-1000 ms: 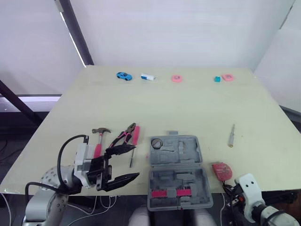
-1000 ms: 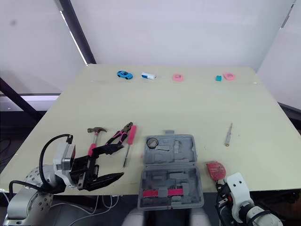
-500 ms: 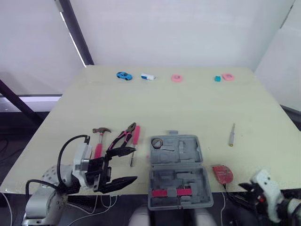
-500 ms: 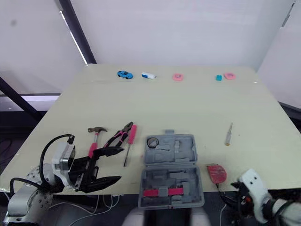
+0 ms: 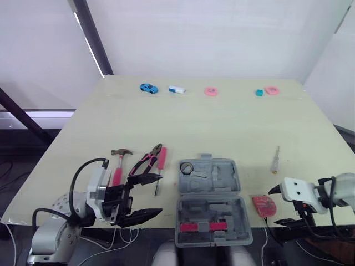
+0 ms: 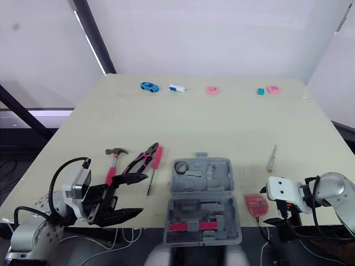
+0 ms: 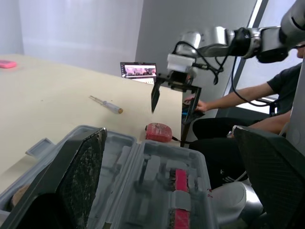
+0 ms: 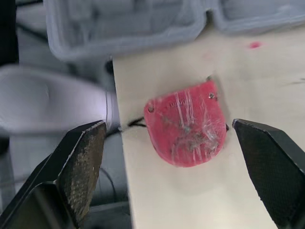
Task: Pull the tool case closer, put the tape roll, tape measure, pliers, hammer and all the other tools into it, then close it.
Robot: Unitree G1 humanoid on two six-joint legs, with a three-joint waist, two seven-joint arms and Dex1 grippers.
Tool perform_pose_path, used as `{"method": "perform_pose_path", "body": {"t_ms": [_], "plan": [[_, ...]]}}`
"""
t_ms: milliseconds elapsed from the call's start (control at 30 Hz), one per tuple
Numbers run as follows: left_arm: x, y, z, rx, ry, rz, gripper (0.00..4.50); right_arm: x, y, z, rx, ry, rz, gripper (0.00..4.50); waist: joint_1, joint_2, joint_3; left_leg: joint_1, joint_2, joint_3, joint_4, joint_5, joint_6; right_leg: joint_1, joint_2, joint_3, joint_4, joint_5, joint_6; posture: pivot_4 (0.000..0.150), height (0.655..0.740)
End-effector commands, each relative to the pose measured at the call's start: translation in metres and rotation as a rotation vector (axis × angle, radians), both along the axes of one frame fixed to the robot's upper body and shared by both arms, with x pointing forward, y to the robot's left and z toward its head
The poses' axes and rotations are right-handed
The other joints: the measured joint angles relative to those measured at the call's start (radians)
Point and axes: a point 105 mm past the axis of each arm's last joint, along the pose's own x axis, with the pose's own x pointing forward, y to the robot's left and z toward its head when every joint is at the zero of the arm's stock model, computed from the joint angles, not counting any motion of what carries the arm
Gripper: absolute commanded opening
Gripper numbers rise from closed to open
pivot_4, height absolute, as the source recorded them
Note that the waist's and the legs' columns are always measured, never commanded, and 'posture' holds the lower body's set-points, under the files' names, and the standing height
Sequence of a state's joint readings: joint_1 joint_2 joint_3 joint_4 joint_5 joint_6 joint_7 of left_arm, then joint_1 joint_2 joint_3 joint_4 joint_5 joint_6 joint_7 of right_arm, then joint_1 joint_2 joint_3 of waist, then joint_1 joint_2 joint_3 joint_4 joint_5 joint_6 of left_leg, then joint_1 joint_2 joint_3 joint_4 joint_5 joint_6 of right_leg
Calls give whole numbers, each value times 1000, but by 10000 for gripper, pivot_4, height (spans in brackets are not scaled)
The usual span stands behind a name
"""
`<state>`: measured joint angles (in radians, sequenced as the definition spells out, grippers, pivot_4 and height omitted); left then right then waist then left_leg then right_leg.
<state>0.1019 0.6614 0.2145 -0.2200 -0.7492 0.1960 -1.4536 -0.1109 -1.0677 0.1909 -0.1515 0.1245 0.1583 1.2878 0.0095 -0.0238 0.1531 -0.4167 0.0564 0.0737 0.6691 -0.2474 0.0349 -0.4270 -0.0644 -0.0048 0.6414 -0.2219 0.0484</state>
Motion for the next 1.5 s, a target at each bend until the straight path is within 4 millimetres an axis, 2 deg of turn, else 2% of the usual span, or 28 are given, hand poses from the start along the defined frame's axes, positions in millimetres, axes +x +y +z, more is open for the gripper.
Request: {"method": "perform_pose_path", "body": {"t_ms": [33, 167, 300, 900, 967, 1033, 1067, 1167, 1333, 1433, 1500], "plan": [[-5, -2, 7, 5, -26, -20, 45000, 10, 5, -3, -33, -30, 87, 44370, 2, 0, 0, 0, 0, 1, 0, 0, 0, 0, 0, 0, 0, 1, -1, 1500, 7400], [-7, -1, 8, 10, -25, -17, 45000, 22, 9, -6, -48, -40, 142, 44370, -1, 1, 1, 0, 0, 2, 0, 0, 0, 0, 0, 0, 0, 2, -2, 1500, 7400], [-7, -1, 9, 11, -24, -14, 45000, 26, 9, -9, -64, -37, 179, 44370, 5, 1, 1, 0, 0, 2, 0, 0, 0, 0, 0, 0, 0, 2, -3, 1500, 7400], [-5, 1, 10, 11, -28, -2, 45000, 24, 3, -27, -100, -28, 212, 44370, 3, 1, 1, 0, 0, 3, 0, 0, 0, 0, 0, 0, 1, 2, -3, 1500, 7400], [-5, 1, 10, 10, -28, 1, 45000, 26, 4, -28, -95, -40, 215, 39205, 2, 1, 1, 0, 0, 3, 0, 0, 0, 0, 0, 0, 1, 2, -3, 1500, 7400], [-5, 1, 10, 9, -28, 3, 45000, 26, 6, -28, -91, -48, 219, 31269, 2, 1, 1, 0, 0, 3, 0, 0, 0, 0, 0, 0, 1, 2, -4, 1500, 7400], [-5, 1, 10, 9, -28, 4, 45000, 26, 7, -28, -84, -49, 219, 29160, 2, 1, 1, 1, 0, 3, 0, 0, 0, 1, 0, 0, 1, 2, -4, 1500, 7400], [-5, 1, 10, 7, -29, 7, 45000, 28, 9, -24, -77, -65, 228, 28305, 2, 1, 1, 1, 0, 3, 1, 0, 0, 1, 0, 0, 1, 2, -4, 1500, 7400], [-3, 3, 10, 7, -31, 31, 45000, 32, 24, -4, -46, -98, 228, 28305, 2, 1, 1, 1, 0, 3, 1, 0, 0, 1, 0, 0, 1, 2, -4, 1500, 7400], [0, 9, 11, -11, -28, 96, 45000, 42, 59, 40, -10, -118, 204, 28304, -8, 3, 2, 1, 0, 3, 1, 0, 0, 0, 0, 0, 1, 2, -4, 1500, 7400], [1, 12, 10, -20, -22, 123, 45000, 47, 81, 62, 4, -69, 158, 28304, -24, 4, 2, 1, 1, 1, 1, 0, 0, 0, 0, 0, 3, 3, -3, 1500, 7400]]}}
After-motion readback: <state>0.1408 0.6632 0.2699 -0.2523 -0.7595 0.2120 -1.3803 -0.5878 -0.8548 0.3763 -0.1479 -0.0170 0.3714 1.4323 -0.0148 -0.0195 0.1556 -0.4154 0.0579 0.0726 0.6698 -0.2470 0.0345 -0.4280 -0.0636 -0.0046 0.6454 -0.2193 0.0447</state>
